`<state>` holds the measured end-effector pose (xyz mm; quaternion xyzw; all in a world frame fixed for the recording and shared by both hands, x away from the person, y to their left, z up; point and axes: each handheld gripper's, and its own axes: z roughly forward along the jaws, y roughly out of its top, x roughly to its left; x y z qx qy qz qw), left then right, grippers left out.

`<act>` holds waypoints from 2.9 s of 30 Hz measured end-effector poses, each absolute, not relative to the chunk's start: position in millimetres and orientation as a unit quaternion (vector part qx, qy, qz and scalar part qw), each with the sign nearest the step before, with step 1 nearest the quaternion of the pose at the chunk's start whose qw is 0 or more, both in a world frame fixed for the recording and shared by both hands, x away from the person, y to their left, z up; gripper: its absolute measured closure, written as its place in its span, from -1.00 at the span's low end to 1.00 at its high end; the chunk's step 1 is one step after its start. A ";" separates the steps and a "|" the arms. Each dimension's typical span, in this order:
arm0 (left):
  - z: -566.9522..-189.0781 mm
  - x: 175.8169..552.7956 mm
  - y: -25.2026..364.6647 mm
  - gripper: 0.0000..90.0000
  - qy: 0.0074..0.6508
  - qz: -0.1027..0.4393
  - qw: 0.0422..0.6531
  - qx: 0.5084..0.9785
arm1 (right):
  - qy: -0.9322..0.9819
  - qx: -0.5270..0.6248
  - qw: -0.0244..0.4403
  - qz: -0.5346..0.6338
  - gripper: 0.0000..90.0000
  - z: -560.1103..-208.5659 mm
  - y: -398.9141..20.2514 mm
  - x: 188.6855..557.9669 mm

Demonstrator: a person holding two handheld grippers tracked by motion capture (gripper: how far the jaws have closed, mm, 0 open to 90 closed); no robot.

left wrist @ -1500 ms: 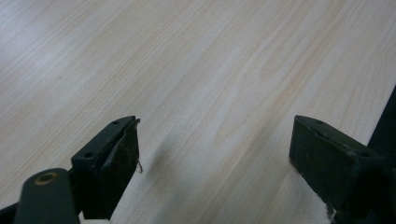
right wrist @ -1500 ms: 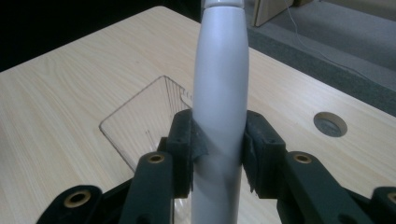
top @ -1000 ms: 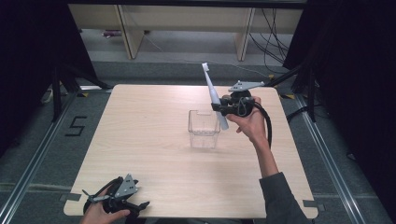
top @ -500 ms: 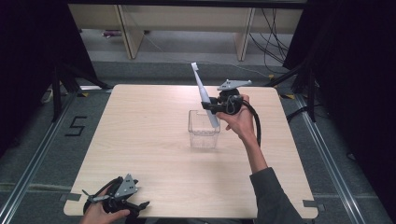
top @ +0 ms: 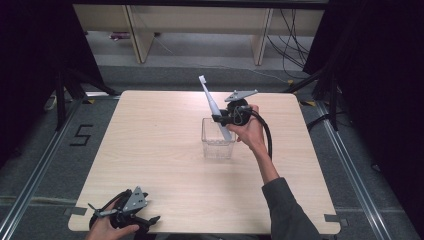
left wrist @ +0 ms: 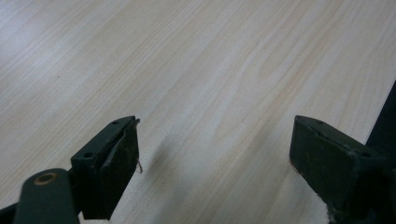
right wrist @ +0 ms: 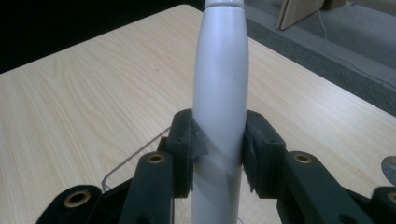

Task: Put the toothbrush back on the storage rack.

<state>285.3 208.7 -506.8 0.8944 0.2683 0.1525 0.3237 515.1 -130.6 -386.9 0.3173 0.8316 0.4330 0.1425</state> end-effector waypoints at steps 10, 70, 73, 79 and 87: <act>-506.1 285.8 209.4 -0.66 0.263 0.153 0.322 0.897 | 0.846 0.309 0.143 0.411 0.49 -398.3 -124.4 520.6; -506.6 284.9 208.4 -0.65 0.263 0.153 0.322 0.897 | 0.897 0.320 0.105 0.287 0.48 -431.1 -99.8 524.3; -506.6 284.6 208.2 -0.65 0.265 0.152 0.323 0.896 | 0.895 0.341 0.094 0.271 0.48 -429.5 -98.9 521.6; -506.7 284.5 208.1 -0.65 0.264 0.152 0.322 0.896 | 0.901 0.315 0.102 0.282 0.48 -432.0 -99.9 524.9; -506.6 285.1 208.2 -0.65 0.261 0.152 0.320 0.898 | 0.888 0.328 0.098 0.308 0.29 -422.4 -106.8 521.7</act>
